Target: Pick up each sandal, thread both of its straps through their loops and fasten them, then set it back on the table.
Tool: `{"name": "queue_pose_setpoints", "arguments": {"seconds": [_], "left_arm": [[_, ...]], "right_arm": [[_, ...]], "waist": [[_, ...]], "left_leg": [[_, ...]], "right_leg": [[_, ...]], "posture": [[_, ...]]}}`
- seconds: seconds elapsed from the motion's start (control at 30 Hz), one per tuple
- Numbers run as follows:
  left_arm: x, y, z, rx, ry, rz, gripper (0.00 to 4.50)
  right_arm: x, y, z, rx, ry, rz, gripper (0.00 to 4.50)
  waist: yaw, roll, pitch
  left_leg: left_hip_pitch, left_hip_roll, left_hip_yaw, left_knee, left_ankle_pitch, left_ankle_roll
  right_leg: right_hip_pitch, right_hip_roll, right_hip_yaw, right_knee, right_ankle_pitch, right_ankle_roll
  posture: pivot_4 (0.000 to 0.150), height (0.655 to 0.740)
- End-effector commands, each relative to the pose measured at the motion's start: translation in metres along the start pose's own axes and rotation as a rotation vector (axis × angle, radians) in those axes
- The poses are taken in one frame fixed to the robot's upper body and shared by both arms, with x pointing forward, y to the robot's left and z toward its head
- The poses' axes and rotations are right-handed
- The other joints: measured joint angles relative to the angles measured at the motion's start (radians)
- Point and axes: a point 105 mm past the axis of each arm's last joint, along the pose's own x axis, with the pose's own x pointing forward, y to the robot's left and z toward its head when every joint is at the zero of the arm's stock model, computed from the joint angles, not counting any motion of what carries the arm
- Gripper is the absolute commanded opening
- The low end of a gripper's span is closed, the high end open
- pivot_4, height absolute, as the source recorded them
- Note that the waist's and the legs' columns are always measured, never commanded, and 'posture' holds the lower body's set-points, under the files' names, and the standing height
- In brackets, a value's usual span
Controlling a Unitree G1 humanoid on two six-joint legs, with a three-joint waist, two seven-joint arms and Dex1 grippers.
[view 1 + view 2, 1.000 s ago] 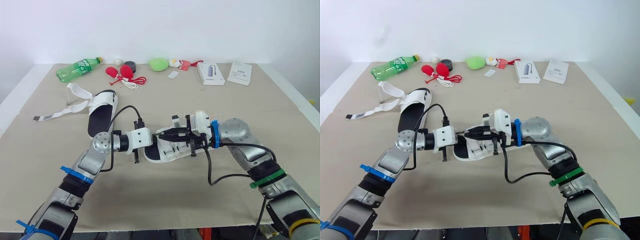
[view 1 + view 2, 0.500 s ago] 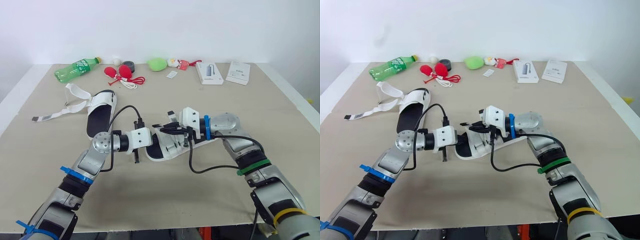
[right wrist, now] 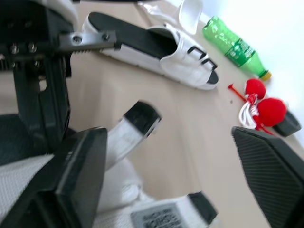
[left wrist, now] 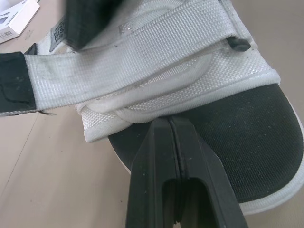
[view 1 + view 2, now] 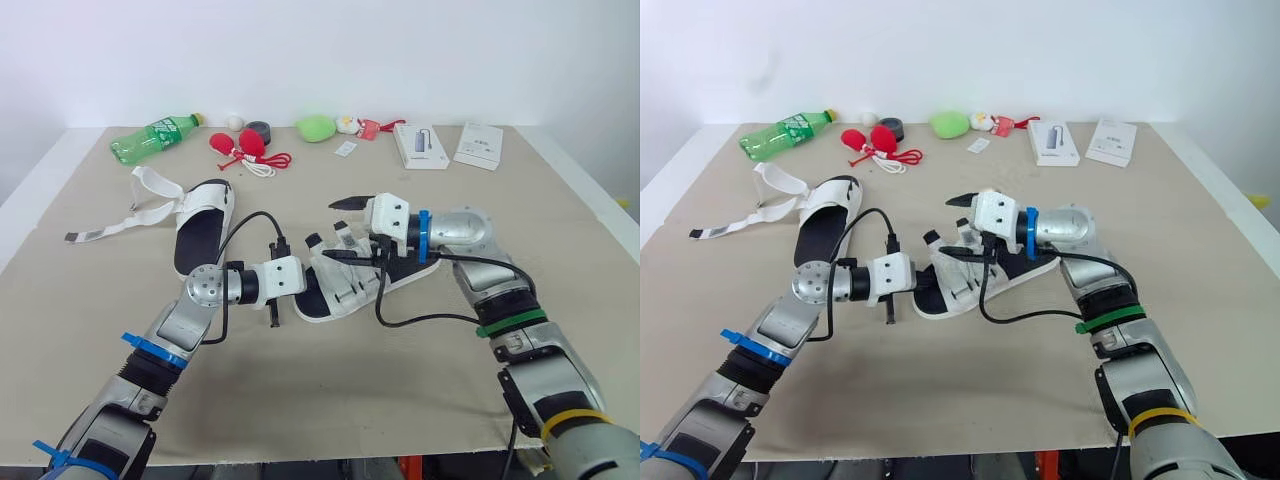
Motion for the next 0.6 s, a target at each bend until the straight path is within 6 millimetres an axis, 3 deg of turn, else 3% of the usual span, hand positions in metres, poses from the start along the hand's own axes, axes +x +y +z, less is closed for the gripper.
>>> {"name": "queue_pose_setpoints", "arguments": {"seconds": [0.03,0.1,0.17,0.3,0.43,0.6], "left_arm": [[0.004,-0.006,-0.002,-0.008,0.003,-0.026,0.00],[0.005,-0.007,0.001,-0.013,-0.016,-0.030,0.00],[0.005,-0.009,0.002,-0.018,-0.024,-0.035,0.00],[0.004,-0.011,0.002,-0.022,-0.025,-0.039,0.00],[0.003,-0.012,0.003,-0.028,-0.031,-0.043,0.00],[0.002,-0.015,0.005,-0.033,-0.039,-0.050,0.00]], "right_arm": [[0.002,-0.011,0.034,-0.057,-0.089,0.038,3.44],[0.004,-0.002,0.034,-0.055,-0.079,0.129,2.43],[0.007,0.010,0.028,-0.043,-0.041,0.245,1.92],[0.009,0.018,0.019,-0.010,0.002,0.343,0.09],[0.020,0.015,0.004,-0.026,0.083,0.361,0.09],[0.027,0.007,-0.009,-0.170,0.192,0.363,0.09]], "waist": [[0.000,0.000,0.000],[0.000,0.000,0.000],[0.001,0.000,0.000],[0.001,0.000,0.000],[0.000,0.000,0.000],[0.001,0.000,0.000]], "left_leg": [[0.000,0.000,0.000,0.000,0.000,0.000],[0.000,0.000,0.000,0.000,0.000,0.000],[0.000,0.000,0.000,0.000,0.000,0.000],[-0.001,0.000,0.000,0.000,0.000,0.000],[-0.005,0.000,0.000,0.000,0.000,0.000],[-0.006,0.000,0.000,-0.002,0.000,0.000]], "right_leg": [[0.000,0.000,0.000,0.000,0.000,0.000],[0.000,0.000,0.000,0.000,0.000,0.000],[0.000,0.000,0.000,0.000,0.000,0.000],[-0.001,0.000,0.000,0.000,-0.001,0.000],[-0.005,0.000,0.000,0.000,0.000,0.000],[-0.007,0.000,0.000,0.001,0.000,0.002]], "posture": [[0.150,0.7400],[0.150,0.7400],[0.150,0.7400],[0.150,0.7400],[0.150,0.7400],[0.150,0.7400]]}}
